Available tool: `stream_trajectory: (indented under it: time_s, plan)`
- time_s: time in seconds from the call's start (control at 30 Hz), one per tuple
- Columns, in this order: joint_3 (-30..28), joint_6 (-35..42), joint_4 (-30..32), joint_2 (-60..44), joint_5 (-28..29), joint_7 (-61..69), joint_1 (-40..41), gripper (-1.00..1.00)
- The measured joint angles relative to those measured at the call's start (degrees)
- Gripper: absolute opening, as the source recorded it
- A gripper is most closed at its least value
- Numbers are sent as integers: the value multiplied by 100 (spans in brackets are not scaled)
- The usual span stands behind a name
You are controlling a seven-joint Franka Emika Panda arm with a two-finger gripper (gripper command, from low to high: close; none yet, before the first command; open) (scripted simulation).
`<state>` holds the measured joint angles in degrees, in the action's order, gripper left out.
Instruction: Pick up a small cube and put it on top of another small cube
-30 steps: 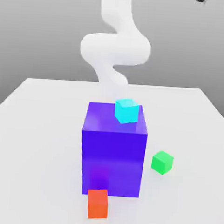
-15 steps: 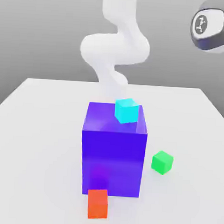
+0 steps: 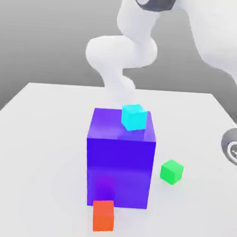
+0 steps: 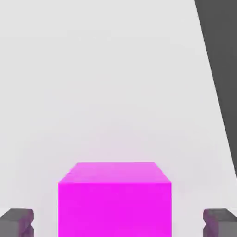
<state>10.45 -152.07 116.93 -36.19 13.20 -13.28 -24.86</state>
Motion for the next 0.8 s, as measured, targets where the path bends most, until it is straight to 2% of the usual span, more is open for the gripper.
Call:
stream_trajectory:
  time_s: [0.17, 0.3, 0.57, 0.7, 0.8]
  plan:
    - [8, 18, 4, 14, -4, 5, 4, -100]
    - [183, 516, 206, 714, -194, 172, 138, -100]
    - [40, 547, 1757, 2328, 580, 998, 254, -100]
    - [60, 447, 2602, 3144, 630, 1702, 396, -100]
    - [31, 328, 3251, 3738, 437, 2402, 429, -100]
